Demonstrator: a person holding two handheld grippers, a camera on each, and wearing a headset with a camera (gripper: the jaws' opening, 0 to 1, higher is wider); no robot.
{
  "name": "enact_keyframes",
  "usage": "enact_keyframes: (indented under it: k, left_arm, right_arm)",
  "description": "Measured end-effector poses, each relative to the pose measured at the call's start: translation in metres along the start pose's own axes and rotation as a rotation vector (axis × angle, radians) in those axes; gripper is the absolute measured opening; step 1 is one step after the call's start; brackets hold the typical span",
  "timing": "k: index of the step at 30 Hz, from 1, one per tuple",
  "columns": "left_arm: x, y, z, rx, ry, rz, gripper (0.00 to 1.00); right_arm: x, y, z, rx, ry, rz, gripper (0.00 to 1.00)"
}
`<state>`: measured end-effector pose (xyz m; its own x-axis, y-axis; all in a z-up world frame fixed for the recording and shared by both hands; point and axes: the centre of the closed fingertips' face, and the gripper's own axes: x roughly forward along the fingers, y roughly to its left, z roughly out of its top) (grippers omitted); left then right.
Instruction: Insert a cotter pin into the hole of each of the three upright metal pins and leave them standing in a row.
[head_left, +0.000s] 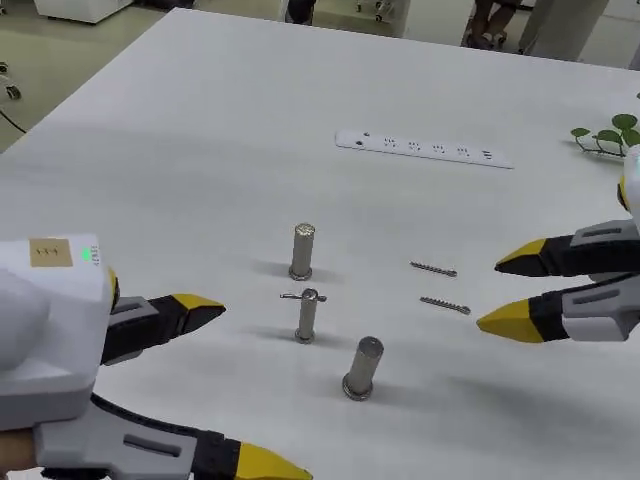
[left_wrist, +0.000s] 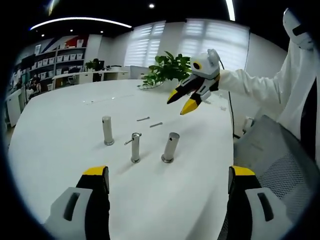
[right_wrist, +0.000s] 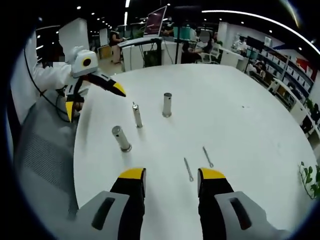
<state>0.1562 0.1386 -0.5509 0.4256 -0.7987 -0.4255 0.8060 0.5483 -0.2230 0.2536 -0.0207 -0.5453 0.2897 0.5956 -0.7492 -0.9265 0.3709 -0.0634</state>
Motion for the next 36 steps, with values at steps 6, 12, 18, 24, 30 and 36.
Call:
enact_keyframes:
  k: [6, 12, 18, 24, 30, 36]
  left_arm:
    - [-0.003, -0.002, 0.003, -0.002, -0.014, -0.006, 0.99]
    - [-0.003, -0.001, 0.003, -0.010, -0.014, -0.003, 0.99]
    - [-0.003, 0.000, 0.003, -0.022, -0.021, 0.002, 0.99]
    - [-0.002, 0.001, -0.001, -0.033, -0.014, 0.000, 0.97]
    - [-0.003, 0.002, 0.000, -0.040, -0.017, 0.004, 0.97]
    - [-0.002, 0.004, 0.000, -0.047, -0.018, 0.006, 0.97]
  right_arm:
    - [0.014, -0.007, 0.000, -0.058, 0.045, 0.023, 0.29]
    - [0.027, -0.011, -0.003, -0.121, 0.117, 0.055, 0.27]
    - [0.037, -0.013, -0.019, -0.185, 0.216, 0.082, 0.22]
    - [0.045, -0.018, -0.031, -0.197, 0.267, 0.106, 0.18]
    - [0.051, -0.024, -0.037, -0.195, 0.292, 0.117, 0.14]
    - [0.056, -0.029, -0.041, -0.185, 0.315, 0.120, 0.12]
